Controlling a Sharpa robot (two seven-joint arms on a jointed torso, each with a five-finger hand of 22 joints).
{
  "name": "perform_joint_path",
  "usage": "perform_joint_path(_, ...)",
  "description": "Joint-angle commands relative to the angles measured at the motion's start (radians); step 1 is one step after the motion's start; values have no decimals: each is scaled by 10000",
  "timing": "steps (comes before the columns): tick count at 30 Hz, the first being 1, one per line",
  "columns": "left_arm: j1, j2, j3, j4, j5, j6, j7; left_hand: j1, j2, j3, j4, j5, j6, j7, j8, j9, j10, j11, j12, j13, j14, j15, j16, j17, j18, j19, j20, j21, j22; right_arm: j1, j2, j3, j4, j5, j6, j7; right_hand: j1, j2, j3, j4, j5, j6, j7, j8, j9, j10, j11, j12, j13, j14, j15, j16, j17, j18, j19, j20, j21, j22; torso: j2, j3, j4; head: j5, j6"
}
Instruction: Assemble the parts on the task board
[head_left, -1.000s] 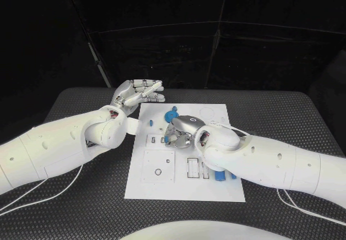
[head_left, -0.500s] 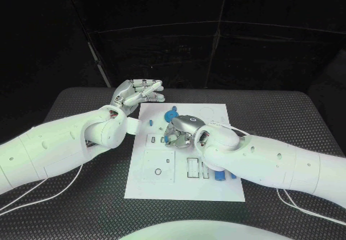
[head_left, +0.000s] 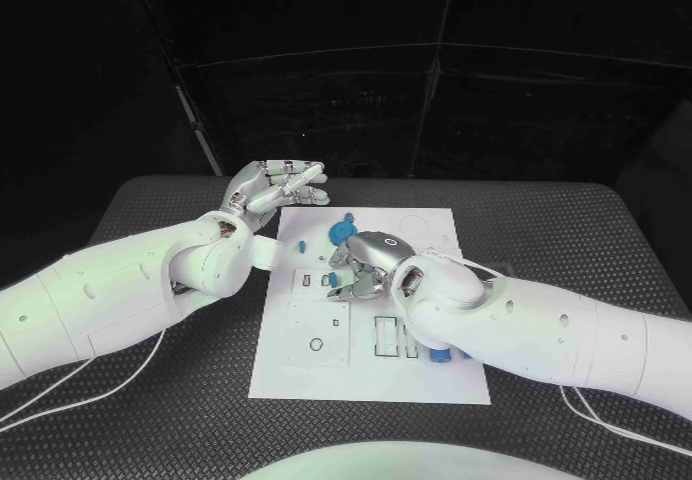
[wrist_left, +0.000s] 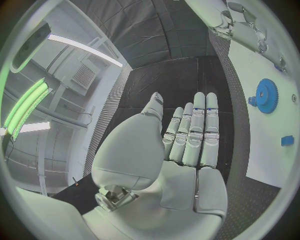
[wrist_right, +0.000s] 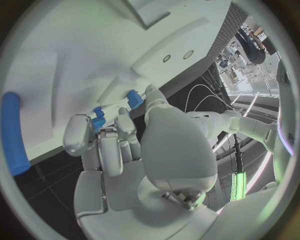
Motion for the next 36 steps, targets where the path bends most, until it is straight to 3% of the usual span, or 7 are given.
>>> perform_joint_path(1,13,0,10,-22,-48,146,-89,15,91,-84,-11,-38,129,-14,-54,-6,138,-30,-39,0,174,-50,-40,44,150,141,-26,-32,-20,-4,-281,7,385,-40,-1128,606,179,4,-98,95,28,-71,8,67,13,-63,-7,53,-2,766,43,-3,1404,-15,-19,59,-36,-8,-12,1,1,29,0)
perform_joint_path(7,11,-132,10,-27,-898,395,-665,146,207,-143,-80,-33,807,-254,117,55,1262,-378,285,148,1539,-483,423,413,152,1158,-464,415,119,-6,-1355,91,1311,1251,-1729,2492,712,437,67,-12,161,-51,-23,262,31,-88,-37,73,-23,703,21,-122,1159,40,-189,49,-168,-267,-48,-5,-25,104,78)
perform_joint_path(12,23,-377,14,62,-2459,1097,-2200,282,337,-75,-15,-33,1559,-727,348,160,2857,-1019,918,535,3740,-1222,1959,1613,164,2894,-1177,1543,645,89,-2320,607,1872,3654,-1132,3557,1034,738,108,-248,515,173,-107,511,57,-393,-133,-287,-407,449,-61,-633,233,278,-989,-21,-853,-1511,-189,16,-47,154,91)
perform_joint_path(16,95,-564,22,215,-3954,1818,-3916,-127,170,-333,360,-7,1772,-995,419,306,3593,-1390,1885,1424,3941,-1555,8146,7505,-43,3539,-1437,3011,1797,301,-2957,915,2057,5150,-498,3630,1014,793,-2,-320,734,75,-98,517,19,-633,-118,-570,-705,301,-68,-991,-334,399,-1411,-37,-1292,-2228,-329,51,-52,207,73)
perform_joint_path(20,239,-645,28,371,-5493,2809,-5817,-1074,122,-930,994,-70,1918,-1099,799,742,3351,-1502,3922,3320,3979,-1542,11878,11380,-431,4038,-1669,6520,6004,542,-3509,1073,2050,5851,-278,3653,946,805,-90,-318,739,70,-102,543,17,-623,-120,-564,-714,306,-71,-1023,-348,403,-1412,-39,-1346,-2273,-475,82,-65,224,30)
perform_joint_path(23,362,-608,30,482,-6690,3382,-7381,-1519,308,-1430,966,-68,1915,-1285,1559,1491,3083,-1641,7888,7224,4312,-1702,13605,13336,-778,4453,-1732,8859,9038,706,-3792,1142,1836,6124,-227,3587,933,829,-127,-329,768,102,-116,579,22,-589,-133,-539,-701,329,-80,-1012,-307,399,-1378,-45,-1351,-2258,-587,107,-72,271,23)
perform_joint_path(36,722,256,9,150,-9653,4553,-9637,-2157,593,-2089,1058,-273,1327,-1474,2968,3144,3171,-1704,10786,10266,4381,-1782,13820,13599,-1042,4715,-1746,10202,11003,860,-3883,1189,1267,5859,-112,2557,952,907,-356,-400,1385,21,-133,655,5,-622,-161,-632,-858,318,-114,-1225,-550,436,-1404,-82,-1572,-2539,-843,166,-4,340,-235)
